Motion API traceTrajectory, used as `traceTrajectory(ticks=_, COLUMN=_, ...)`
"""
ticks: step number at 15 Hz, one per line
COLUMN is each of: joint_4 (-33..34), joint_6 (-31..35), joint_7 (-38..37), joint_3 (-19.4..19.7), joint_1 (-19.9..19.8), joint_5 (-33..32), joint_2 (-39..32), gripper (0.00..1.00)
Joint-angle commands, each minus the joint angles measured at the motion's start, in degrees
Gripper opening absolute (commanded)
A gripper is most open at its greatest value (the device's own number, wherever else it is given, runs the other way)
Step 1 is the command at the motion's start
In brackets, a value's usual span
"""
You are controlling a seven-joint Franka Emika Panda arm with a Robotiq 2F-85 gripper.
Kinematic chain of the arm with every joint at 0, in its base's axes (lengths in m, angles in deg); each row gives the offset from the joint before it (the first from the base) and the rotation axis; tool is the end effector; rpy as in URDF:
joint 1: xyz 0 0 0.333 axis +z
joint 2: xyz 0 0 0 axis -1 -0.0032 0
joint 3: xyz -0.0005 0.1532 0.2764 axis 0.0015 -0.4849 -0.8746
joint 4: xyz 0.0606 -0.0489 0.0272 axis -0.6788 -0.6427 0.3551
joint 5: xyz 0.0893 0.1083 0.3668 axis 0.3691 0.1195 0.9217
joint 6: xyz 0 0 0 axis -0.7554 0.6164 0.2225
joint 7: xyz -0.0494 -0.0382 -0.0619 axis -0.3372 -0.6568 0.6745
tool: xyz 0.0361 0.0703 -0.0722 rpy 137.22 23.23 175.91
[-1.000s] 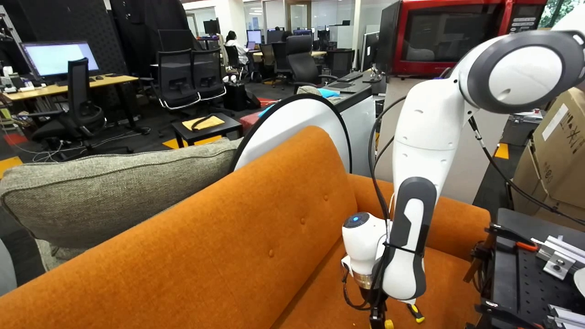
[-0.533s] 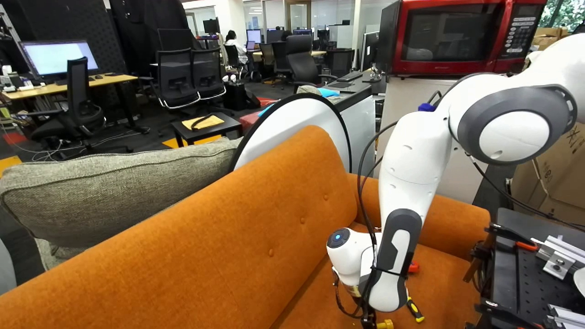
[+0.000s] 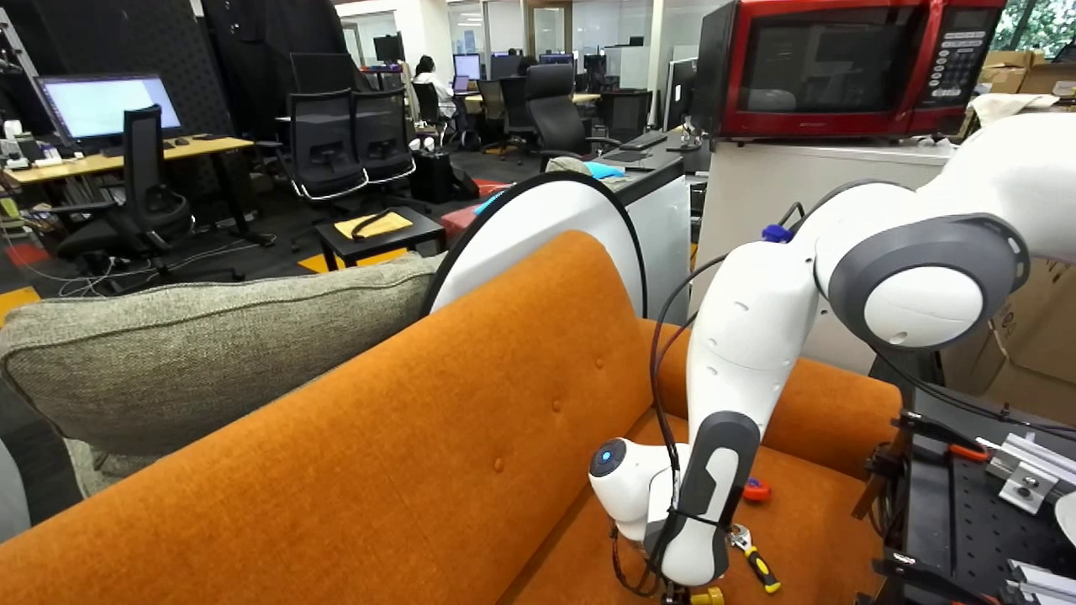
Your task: Move the yellow object from the couch to the box
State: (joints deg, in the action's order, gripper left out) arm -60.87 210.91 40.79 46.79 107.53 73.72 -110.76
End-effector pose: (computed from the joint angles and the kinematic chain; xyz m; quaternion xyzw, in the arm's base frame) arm 0.4587 0.1510 -0.2096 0.9519 0.1959 -0.2307 0.0479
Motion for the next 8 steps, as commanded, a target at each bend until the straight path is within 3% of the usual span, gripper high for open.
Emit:
traceTrajectory(ticks=1, joint_4=4.36, joint_6=-3.31, joint_7=-0.54, joint_3=-0.86, joint_1=-1.32, joint_5=-0.77, joint_2=-2.25, gripper=1.0)
traceTrajectory(ticks=2, joint_4=4.92, joint_6=-3.45, joint_7=-0.49, joint_3=-0.91, joint_1=-1.49, joint_5=-0.72, joint_2=-2.57, gripper=0.75)
traceTrajectory(ticks=3, joint_4=5.41, joint_6=-3.67, joint_7=-0.34, joint_3=-0.98, joint_1=-1.66, joint_5=-0.73, joint_2=-2.88, gripper=0.74)
traceTrajectory(ticks=8, joint_4=4.89, joint_6=-4.21, joint_7=-0.36, joint_3=-1.3, joint_1=-2.46, joint_5=-0.43, joint_2=-2.38, gripper=0.38)
